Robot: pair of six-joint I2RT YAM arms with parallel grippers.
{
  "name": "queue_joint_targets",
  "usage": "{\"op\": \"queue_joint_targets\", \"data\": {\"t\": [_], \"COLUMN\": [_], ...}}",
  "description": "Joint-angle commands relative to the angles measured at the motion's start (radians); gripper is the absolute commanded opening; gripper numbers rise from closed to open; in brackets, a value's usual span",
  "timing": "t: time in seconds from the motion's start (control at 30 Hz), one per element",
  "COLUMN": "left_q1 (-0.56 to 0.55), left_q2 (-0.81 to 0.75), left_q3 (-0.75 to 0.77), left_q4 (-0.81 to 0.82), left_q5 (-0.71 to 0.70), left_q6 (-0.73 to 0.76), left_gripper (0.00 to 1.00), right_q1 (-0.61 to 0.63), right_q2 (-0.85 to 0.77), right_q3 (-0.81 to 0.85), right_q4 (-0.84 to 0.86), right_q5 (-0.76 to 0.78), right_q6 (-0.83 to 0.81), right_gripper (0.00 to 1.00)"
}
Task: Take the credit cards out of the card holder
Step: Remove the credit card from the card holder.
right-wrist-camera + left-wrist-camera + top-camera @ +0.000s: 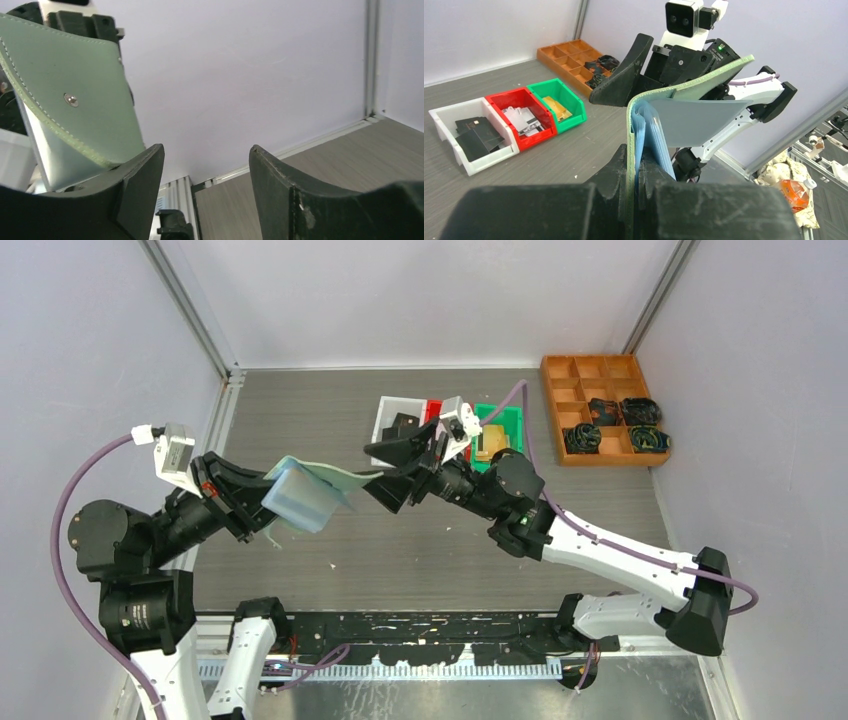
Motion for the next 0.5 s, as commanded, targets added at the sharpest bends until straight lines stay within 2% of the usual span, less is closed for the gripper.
{"op": "queue_joint_targets", "data": {"t": [0.0,0.07,0.2,0.47], "left_q1": [-0.001,-0.001,-0.001,-0.001], "left_q2": [-0.006,-0.003,-0.003,-0.007], "left_q3": [0.013,0.025,0.03,-0.001], "left_q4": [0.043,0.023,-0.002,-0.031], "left_q5": [0.03,0.022,-0.016,-0.12], "left_q6": [-0.02,-0.003,0.008,-0.017], "left_gripper": [0.0,0.0,0.0,0.0], "right_q1": [0.004,0.005,0.005,0.012], "right_q2": [-0.015,-0.049,-0.081,0.007], "right_q3": [0.049,0.018,-0.062,-0.079], "right_q4": [-0.023,-0.081,-0.088,0.227], "right_q5": [-0.103,-0.09,-0.072,-0.152], "right_q6": [-0.005,-0.059,-0.092,0.004], "right_gripper": [0.67,0.68,0.79,0.92]}}
